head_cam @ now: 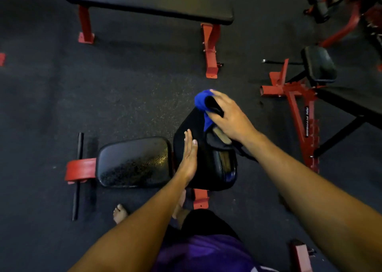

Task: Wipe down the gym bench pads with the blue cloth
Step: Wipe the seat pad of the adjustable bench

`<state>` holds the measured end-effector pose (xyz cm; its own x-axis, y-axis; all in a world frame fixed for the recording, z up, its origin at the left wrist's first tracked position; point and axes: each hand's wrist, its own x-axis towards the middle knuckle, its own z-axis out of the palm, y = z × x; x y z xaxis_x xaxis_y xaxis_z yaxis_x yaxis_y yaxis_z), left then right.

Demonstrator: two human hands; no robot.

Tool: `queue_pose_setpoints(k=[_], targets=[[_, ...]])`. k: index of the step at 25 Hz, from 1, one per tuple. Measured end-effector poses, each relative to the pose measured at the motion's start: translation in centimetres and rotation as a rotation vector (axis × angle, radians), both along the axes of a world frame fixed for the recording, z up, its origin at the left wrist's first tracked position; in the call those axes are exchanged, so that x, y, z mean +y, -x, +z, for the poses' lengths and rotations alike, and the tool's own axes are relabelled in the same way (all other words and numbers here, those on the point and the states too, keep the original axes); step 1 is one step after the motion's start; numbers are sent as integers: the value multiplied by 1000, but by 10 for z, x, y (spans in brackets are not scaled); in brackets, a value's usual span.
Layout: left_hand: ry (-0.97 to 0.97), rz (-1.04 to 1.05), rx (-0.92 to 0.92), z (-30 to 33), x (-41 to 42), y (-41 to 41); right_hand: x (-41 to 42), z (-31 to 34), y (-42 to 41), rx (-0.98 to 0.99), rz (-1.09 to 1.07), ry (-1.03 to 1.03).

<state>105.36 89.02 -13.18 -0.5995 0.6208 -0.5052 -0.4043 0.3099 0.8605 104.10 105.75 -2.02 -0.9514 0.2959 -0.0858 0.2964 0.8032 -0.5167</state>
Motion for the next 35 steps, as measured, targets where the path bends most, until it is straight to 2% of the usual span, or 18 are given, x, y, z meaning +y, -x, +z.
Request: queue_pose_setpoints(k=[2, 4, 6, 8, 11, 15, 19, 23, 26, 28, 29, 31, 32, 33, 35], targets=[[2, 6, 0, -10, 0, 1, -20, 3, -58, 38, 89, -25], [20, -22, 4, -10, 0, 5, -47, 8, -121, -4, 151, 24], [37, -54, 0, -9, 0, 10, -64, 7, -150, 4, 154, 36], [22, -92, 19, -9, -3, 11, -57, 6, -125, 23, 105, 12], [22, -132, 35, -5, -10, 16, -23, 0, -44, 31, 96, -55], [95, -269, 49, 12, -18, 31, 1, 5, 17, -35, -11, 31], [109, -486, 208, 21, -34, 54, -43, 6, -56, 73, -83, -82], [131, -682, 347, 34, -51, 76, -98, 4, -150, 59, -84, -107], [163, -821, 547, 53, -60, 88, -124, 4, -177, 77, -163, -71], [174, -843, 815, 72, -56, 91, -135, -4, -192, 177, -305, 46], [136, -807, 982, 82, -52, 93, -142, -12, -198, 251, -441, 131], [-21, -762, 1280, 99, -35, 95, -153, -29, -205, 397, -926, 355], [-114, -792, 1384, 105, -24, 94, -155, -37, -206, 449, -1211, 541], [-203, -868, 1459, 110, -14, 92, -158, -45, -205, 520, -1427, 752], [-336, -1109, 1562, 117, 9, 88, -157, -60, -203, 680, -1670, 1040]])
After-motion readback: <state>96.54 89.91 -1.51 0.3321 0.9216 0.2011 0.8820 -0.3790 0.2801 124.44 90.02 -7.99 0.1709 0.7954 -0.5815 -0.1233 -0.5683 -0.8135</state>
